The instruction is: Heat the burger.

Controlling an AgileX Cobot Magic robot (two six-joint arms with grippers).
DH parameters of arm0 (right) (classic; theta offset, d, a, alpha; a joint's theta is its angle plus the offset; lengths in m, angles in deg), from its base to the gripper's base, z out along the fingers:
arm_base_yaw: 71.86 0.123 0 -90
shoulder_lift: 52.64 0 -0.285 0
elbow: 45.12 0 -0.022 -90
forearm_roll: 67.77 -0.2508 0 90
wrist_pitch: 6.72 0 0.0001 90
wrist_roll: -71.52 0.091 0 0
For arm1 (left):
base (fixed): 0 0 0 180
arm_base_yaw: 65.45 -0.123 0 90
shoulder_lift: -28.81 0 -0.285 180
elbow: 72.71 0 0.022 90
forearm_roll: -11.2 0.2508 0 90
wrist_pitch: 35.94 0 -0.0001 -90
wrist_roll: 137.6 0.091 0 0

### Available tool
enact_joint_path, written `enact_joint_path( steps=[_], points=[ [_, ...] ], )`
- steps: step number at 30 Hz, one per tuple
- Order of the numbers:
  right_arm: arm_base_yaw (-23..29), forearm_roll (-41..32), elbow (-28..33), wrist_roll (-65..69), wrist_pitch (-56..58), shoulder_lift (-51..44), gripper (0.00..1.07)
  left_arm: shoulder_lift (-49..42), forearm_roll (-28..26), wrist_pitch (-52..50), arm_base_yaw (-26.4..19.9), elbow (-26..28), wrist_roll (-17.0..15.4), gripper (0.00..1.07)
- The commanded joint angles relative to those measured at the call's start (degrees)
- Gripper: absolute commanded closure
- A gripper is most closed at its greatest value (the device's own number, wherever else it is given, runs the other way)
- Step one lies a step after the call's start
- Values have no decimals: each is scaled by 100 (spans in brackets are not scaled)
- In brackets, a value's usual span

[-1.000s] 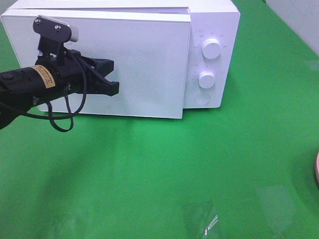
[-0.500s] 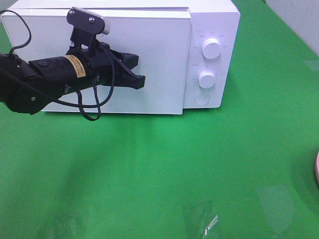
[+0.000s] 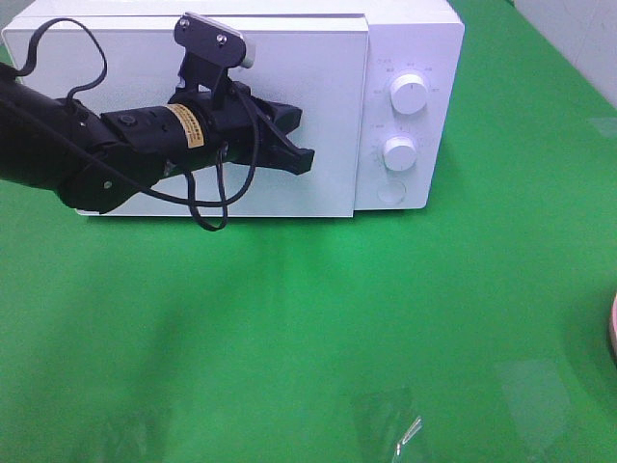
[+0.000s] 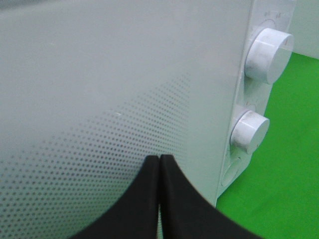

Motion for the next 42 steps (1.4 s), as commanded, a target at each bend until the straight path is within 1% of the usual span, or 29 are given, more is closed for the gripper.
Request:
enact_joint_path(
  steps=[1,4,5,6,7,8,10,15,18,19,22,23,24,25,26,27,28,29,30,31,32,33,34,35,36,37,38,39,42],
  points=[
    [-17,-17,6,-57,-63,-138,32,6,-521,-97,-74,206,0,107],
    [-17,-17,6,-57,-63,-138,32,149,-556,-29,-74,464,-6,107],
    [-17,-17,6,-57,-63,-138,32,149,-556,-29,-74,464,-6,107],
    [-17,-17,6,-57,-63,-138,32,252,-556,120,-74,636,-17,107],
    [-17,-17,6,-57,-63,-138,32,252,-556,120,-74,636,-17,107],
    [-17,-17,6,-57,-63,-138,32,327,-556,286,-74,802,-17,107],
    [-17,-17,6,-57,-63,-138,32,384,-556,378,-74,957,-34,107],
    [-17,-17,6,-57,-63,-138,32,367,-556,384,-46,1003,-57,107],
    [-17,-17,6,-57,-63,-138,32,275,-533,613,34,997,-155,107],
    [-17,-17,6,-57,-63,-138,32,183,-533,877,126,991,-212,107],
    [-17,-17,6,-57,-63,-138,32,69,-533,1134,195,963,-212,107],
    [-17,-17,6,-57,-63,-138,32,-52,-527,1490,286,963,-183,107],
    [-17,-17,6,-57,-63,-138,32,-52,-527,1490,286,963,-183,107],
    [-17,-17,6,-57,-63,-138,32,-166,-521,1851,361,963,-183,107],
    [-17,-17,6,-57,-63,-138,32,-166,-521,1851,361,963,-183,107],
    [-17,-17,6,-57,-63,-138,32,-309,-464,2338,430,963,-178,103],
    [-17,-17,6,-57,-63,-138,32,-309,-464,2338,430,963,-178,103],
    [-17,-17,6,-57,-63,-138,32,-413,-424,2722,487,963,-178,90],
    [-17,-17,6,-57,-63,-138,32,-493,-407,3071,539,963,-189,67],
    [-17,-17,6,-57,-63,-138,32,-493,-407,3071,539,963,-189,67],
    [-17,-17,6,-57,-63,-138,32,-516,-407,3260,561,963,-189,51],
    [-17,-17,6,-57,-63,-138,32,-516,-407,3260,561,963,-189,51],
    [-17,-17,6,-57,-63,-138,32,-561,-407,3598,636,963,-189,21],
    [-17,-17,6,-57,-63,-138,32,-619,-413,4028,716,963,-189,4],
    [-17,-17,6,-57,-63,-138,32,-619,-413,4028,716,963,-189,4],
    [-17,-17,6,-57,-63,-138,32,-710,-435,4515,796,963,-189,6],
    [-17,-17,6,-57,-63,-138,32,-710,-435,4515,796,963,-189,6],
    [-17,-17,6,-57,-63,-138,32,-825,-453,5025,911,963,-189,7],
    [-17,-17,6,-57,-63,-138,32,-871,-458,5300,945,963,-189,7]
  ],
)
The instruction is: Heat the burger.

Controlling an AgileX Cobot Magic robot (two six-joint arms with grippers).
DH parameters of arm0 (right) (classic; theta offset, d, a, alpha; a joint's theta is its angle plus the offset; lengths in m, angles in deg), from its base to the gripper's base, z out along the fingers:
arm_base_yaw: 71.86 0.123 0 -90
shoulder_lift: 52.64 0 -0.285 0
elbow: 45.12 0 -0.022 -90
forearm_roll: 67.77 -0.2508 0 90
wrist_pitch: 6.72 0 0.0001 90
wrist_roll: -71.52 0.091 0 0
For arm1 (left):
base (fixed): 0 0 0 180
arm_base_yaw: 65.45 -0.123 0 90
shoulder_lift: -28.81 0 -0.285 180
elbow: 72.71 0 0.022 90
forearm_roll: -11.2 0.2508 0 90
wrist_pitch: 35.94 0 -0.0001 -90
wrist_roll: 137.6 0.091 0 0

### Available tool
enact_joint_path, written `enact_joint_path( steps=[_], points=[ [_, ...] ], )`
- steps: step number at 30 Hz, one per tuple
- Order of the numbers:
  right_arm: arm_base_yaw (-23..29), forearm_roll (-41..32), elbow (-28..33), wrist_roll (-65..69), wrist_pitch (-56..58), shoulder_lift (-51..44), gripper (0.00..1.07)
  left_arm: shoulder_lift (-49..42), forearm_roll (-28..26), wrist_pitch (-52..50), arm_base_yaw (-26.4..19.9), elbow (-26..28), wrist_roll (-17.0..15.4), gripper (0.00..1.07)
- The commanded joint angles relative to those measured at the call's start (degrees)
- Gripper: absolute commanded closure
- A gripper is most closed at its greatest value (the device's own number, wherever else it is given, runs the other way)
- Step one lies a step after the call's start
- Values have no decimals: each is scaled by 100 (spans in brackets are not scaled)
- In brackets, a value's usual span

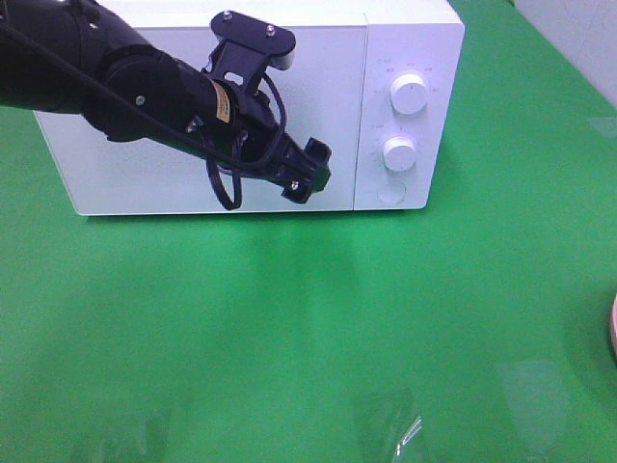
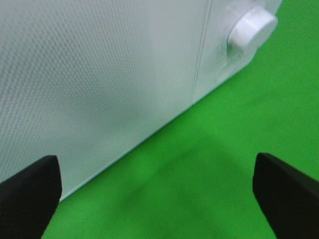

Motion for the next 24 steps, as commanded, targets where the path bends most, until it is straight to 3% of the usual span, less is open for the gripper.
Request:
enact_joint_path(
  steps=[1,6,15,17,18,21,23,24],
  points=[
    [-17,-17,6,-57,-63,-138,32,-298,-126,1175,189,40,-17,7],
    [-17,-17,6,-57,-63,-138,32,-636,-344,2544,235,40,-17,7],
    [-17,-23,6,-57,-63,-138,32,-957,-430,3930,189,40,29,7],
    [-17,-17,6,-57,-63,-138,32,-1031,-596,4246,63,40,115,7],
    [-17,-17,6,-57,-63,-138,32,-1117,-808,4458,-126,40,367,7],
    [-17,-17,6,-57,-63,-138,32,-1180,-934,4538,-246,40,493,7],
    [-17,-17,6,-57,-63,-138,32,-1438,-1352,4738,-871,40,837,7],
    [-17,-17,6,-57,-63,-138,32,-1438,-1352,4738,-871,40,837,7]
  ],
)
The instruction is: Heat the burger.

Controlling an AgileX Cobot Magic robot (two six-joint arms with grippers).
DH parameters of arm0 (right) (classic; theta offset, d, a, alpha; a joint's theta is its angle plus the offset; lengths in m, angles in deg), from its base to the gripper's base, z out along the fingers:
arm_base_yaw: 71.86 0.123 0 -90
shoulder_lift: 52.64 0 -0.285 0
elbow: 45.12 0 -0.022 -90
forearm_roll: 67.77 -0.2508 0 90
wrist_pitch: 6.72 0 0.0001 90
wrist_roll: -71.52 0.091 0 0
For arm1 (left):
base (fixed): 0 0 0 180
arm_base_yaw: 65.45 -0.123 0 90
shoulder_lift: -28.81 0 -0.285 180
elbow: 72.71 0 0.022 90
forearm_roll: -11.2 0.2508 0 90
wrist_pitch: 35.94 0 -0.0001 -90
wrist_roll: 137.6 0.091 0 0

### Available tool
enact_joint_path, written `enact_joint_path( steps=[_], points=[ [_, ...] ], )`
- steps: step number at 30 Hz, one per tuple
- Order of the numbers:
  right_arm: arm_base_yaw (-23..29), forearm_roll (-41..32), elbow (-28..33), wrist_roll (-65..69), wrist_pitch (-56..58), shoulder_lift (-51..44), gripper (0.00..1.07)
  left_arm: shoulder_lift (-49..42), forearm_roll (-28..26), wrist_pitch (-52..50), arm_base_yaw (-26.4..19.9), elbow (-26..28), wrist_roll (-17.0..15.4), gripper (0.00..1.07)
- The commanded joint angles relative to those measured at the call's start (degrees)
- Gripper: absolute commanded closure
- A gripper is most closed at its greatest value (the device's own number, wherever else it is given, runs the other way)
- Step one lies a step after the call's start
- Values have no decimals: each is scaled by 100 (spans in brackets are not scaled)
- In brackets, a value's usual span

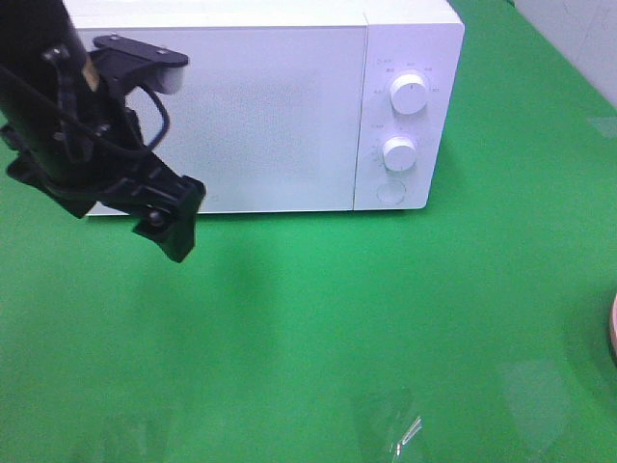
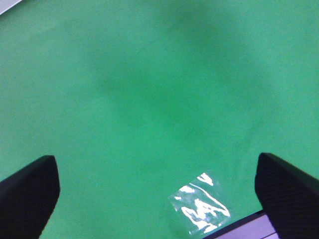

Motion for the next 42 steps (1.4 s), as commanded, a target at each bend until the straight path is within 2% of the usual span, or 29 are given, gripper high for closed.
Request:
enact_joint_path(
  steps=[1,2,3,4,5,6,7,8,9,10,11,12,13,14,17,19,20,21,22,23,24,25,26,28,33,34,35,37,42],
  points=[
    [-17,-17,6,-57,-63,-138,32,-315,-407,321,-710,40,395,7],
    [-17,-17,6,-57,-63,-138,32,-315,-407,321,-710,40,395,7],
    [-17,-17,6,-57,-63,-138,32,-453,-487,447,-1089,40,527,7],
    [-17,-17,6,-57,-63,-138,32,-453,-487,447,-1089,40,527,7],
    [-17,-17,6,-57,-63,-138,32,-579,-504,602,-1541,40,647,7],
    [-17,-17,6,-57,-63,-138,32,-636,-510,670,-1753,40,693,7],
    [-17,-17,6,-57,-63,-138,32,-636,-510,670,-1753,40,693,7],
    [-17,-17,6,-57,-63,-138,32,-756,-510,814,-2143,40,842,7],
    [-17,-17,6,-57,-63,-138,32,-756,-510,814,-2143,40,842,7],
    [-17,-17,6,-57,-63,-138,32,-888,-567,928,-2515,40,1014,7],
    [-17,-17,6,-57,-63,-138,32,-888,-567,928,-2515,40,1014,7],
    [-17,-17,6,-57,-63,-138,32,-1054,-710,1026,-2905,40,1163,7],
    [-17,-17,6,-57,-63,-138,32,-1054,-710,1026,-2905,40,1163,7],
    [-17,-17,6,-57,-63,-138,32,-1232,-877,1089,-3226,29,1301,7],
    [-17,-17,6,-57,-63,-138,32,-1375,-957,1089,-3421,-23,1404,7],
    [-17,-17,6,-57,-63,-138,32,-1891,-1031,963,-3896,-476,1484,7],
    [-17,-17,6,-57,-63,-138,32,-1891,-1031,963,-3896,-476,1484,7],
    [-17,-17,6,-57,-63,-138,32,-2246,-1031,808,-4039,-831,1455,7],
    [-17,-17,6,-57,-63,-138,32,-2246,-1031,808,-4039,-831,1455,7],
    [-17,-17,6,-57,-63,-138,32,-2573,-1014,653,-4062,-1192,1455,7],
    [-17,-17,6,-57,-63,-138,32,-2573,-1014,653,-4062,-1192,1455,7],
    [-17,-17,6,-57,-63,-138,32,-2905,-985,590,-4062,-1576,1455,7],
    [-17,-17,6,-57,-63,-138,32,-2905,-985,590,-4062,-1576,1455,7],
    [-17,-17,6,-57,-63,-138,32,-3615,-968,584,-4062,-2229,1524,7],
    [-17,-17,6,-57,-63,-138,32,-4137,-934,567,-4062,-2647,1558,7],
    [-17,-17,6,-57,-63,-138,32,-4469,-882,527,-4062,-2888,1558,7],
    [-17,-17,6,-57,-63,-138,32,-4469,-882,527,-4062,-2888,1558,7],
    [-17,-17,6,-57,-63,-138,32,-5180,-705,327,-4062,-3386,1558,7],
    [-17,-17,6,-57,-63,-138,32,-5838,-625,178,-4062,-3890,1558,7]
  ],
)
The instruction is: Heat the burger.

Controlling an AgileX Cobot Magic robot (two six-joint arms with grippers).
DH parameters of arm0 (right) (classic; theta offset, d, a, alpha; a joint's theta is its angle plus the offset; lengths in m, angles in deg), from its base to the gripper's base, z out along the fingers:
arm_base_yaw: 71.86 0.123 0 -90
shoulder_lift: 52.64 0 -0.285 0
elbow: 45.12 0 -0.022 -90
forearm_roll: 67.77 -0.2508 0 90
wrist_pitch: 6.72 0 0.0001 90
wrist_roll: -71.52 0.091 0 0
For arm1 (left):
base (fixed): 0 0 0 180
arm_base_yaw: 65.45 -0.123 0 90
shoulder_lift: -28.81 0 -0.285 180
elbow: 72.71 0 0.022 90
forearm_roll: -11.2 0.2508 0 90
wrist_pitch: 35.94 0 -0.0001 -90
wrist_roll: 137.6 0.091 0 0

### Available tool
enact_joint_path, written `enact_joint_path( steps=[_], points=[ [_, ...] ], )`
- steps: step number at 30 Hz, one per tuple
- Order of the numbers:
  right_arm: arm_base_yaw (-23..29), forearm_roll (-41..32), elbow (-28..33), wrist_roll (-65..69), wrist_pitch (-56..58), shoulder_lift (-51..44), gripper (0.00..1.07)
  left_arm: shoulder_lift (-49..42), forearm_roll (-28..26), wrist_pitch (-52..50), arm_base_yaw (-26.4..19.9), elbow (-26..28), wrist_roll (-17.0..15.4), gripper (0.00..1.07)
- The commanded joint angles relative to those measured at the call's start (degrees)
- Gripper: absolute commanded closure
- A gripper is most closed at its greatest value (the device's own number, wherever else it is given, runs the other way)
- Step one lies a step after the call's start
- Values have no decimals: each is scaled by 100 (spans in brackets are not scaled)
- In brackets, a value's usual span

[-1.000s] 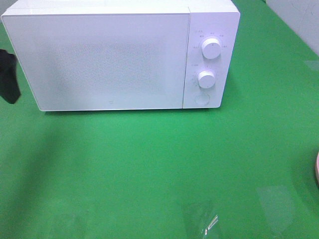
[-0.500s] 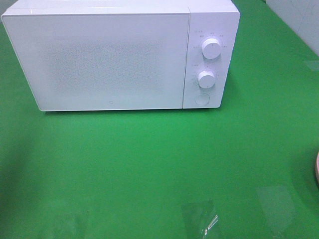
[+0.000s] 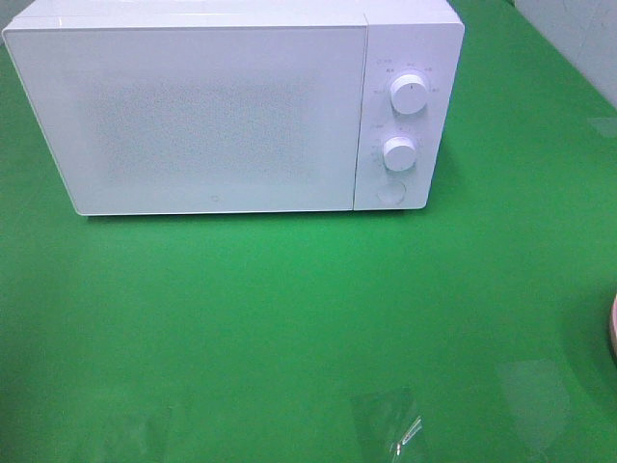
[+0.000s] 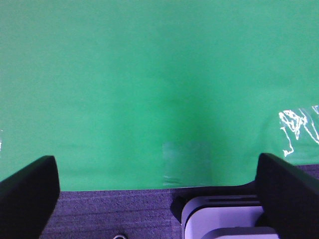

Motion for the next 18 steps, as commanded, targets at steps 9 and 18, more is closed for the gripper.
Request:
enact_joint_path(
  steps=[9,18],
  points=[
    [-17,-17,6,-57,-63,-138,32,-1639,63,-86,-17,-476,6,7],
    [-17,-17,6,-57,-63,-138,32,-3002,-92,-92,-17,-476,-23,7]
  ],
)
